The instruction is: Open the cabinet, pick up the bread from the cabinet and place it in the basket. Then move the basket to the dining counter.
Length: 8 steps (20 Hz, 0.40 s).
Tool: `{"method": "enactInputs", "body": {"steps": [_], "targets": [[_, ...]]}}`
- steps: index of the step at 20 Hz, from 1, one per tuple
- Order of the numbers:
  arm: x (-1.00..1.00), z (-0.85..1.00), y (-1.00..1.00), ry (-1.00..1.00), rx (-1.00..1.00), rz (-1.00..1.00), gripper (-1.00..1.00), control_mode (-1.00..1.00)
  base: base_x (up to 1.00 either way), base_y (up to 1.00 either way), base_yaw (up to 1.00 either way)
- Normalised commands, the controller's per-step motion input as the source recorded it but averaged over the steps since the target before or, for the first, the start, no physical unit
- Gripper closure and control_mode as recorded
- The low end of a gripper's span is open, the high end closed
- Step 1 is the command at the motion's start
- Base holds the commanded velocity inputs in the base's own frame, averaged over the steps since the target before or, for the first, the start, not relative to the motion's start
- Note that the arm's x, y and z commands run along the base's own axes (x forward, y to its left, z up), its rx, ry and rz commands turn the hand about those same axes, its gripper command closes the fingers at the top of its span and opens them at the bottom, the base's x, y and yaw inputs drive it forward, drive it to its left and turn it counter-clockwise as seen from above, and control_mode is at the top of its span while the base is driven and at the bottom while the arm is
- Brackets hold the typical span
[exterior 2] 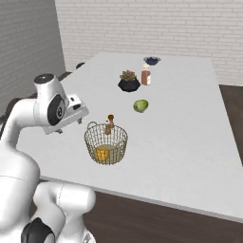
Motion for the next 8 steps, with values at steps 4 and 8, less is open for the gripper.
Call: {"method": "enactInputs", "body": {"steps": [4,8], "targets": [[-0.75,0.37,0.65,-0.01,0.0,-0.01,-1.0,-1.0,0.0,0.0,0.0],[-0.51,0.07,0.65,0.03,0.0,0.0,-1.0,-1.0,0.0,0.0,0.0]]}}
